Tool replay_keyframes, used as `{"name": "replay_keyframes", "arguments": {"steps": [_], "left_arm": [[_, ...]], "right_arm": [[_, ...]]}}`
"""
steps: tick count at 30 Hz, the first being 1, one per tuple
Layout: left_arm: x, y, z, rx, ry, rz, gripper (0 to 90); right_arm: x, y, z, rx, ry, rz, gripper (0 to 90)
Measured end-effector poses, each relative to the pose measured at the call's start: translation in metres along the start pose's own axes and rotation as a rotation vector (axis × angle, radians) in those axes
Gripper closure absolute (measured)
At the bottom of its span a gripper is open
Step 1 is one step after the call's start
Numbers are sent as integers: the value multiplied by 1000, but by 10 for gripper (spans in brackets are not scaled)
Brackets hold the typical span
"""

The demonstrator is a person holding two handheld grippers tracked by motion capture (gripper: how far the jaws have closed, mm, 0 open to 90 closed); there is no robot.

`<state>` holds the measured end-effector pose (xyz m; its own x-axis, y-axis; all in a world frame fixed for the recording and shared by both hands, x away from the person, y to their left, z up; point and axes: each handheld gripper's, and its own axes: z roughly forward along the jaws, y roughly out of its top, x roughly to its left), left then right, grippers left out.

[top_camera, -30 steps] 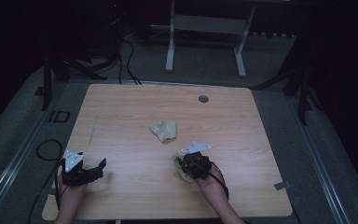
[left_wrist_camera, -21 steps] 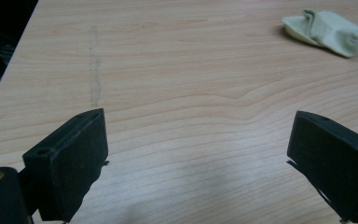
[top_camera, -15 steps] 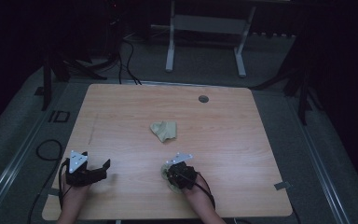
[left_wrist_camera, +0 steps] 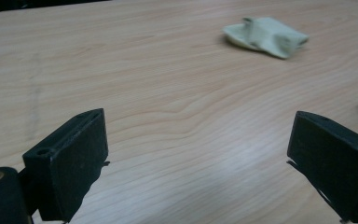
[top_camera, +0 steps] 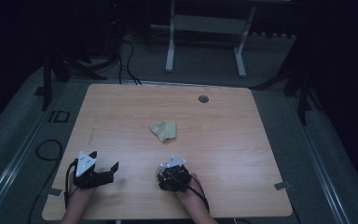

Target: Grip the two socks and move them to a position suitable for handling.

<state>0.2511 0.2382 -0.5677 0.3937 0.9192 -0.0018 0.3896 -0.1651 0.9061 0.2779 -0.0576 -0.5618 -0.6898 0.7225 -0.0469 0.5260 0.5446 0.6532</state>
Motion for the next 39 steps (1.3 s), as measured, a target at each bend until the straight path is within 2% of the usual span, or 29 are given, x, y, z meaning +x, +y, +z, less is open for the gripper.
{"name": "replay_keyframes", "arguments": {"steps": [7, 8, 9, 10, 11, 12, 13, 14, 15, 16, 17, 18, 19, 21, 23, 27, 28, 29, 30, 33, 35, 39], "left_arm": [[-14, 3, 4, 5, -46, 37, 49], [-17, 4, 4, -1, -67, 38, 49], [-19, 4, 3, -3, -79, 40, 49], [-19, 4, 3, -3, -79, 40, 49], [-27, 7, 3, -16, -130, 71, 49], [-32, 10, 2, -7, -139, 77, 49], [-38, 13, 2, -4, -152, 62, 50], [-42, 16, 1, 3, -193, 64, 58], [-48, 18, 2, 6, -223, 79, 131], [-55, 20, 3, 15, -256, 100, 131], [-62, 22, 6, 32, -301, 113, 146], [-69, 23, 8, 51, -334, 139, 146], [-76, 24, 9, 65, -356, 167, 191], [-89, 25, 10, 60, -394, 227, 493], [-101, 29, 16, 89, -440, 273, 630], [-108, 30, 30, 132, -450, 289, 883], [-108, 30, 30, 132, -450, 289, 891], [-109, 31, 39, 173, -469, 285, 891], [-109, 31, 42, 189, -468, 293, 893], [-112, 30, 51, 242, -455, 303, 895], [-114, 30, 56, 268, -441, 309, 895], [-116, 30, 62, 298, -445, 321, 895]], "right_arm": [[0, 3, 2, 23, 30, -10, 259], [-1, 5, 0, 32, 46, -13, 257], [-2, 8, -5, 16, 59, -14, 265], [-2, 8, -5, 16, 59, -14, 265], [-3, 10, -11, 3, 58, -11, 284], [-8, 16, -30, -45, 64, -17, 337], [-12, 19, -39, -71, 65, -20, 384], [-14, 20, -47, -86, 69, -25, 463], [-18, 19, -60, -98, 83, -36, 549], [-18, 19, -60, -98, 83, -36, 549], [-18, 15, -65, -88, 103, -54, 604], [-18, 15, -65, -88, 103, -54, 604], [-17, 12, -65, -74, 117, -60, 631], [-15, 5, -61, -44, 130, -90, 665], [-14, 0, -55, -25, 140, -104, 667], [-15, -4, -44, -13, 162, -95, 625], [-15, -4, -44, -13, 162, -95, 625], [-15, -4, -42, -10, 163, -94, 612], [-16, -6, -39, -9, 182, -90, 580], [-11, -6, -36, 0, 179, -121, 531], [-5, -8, -35, -6, 184, -139, 565], [5, -14, -29, 28, 206, -190, 664]]}}
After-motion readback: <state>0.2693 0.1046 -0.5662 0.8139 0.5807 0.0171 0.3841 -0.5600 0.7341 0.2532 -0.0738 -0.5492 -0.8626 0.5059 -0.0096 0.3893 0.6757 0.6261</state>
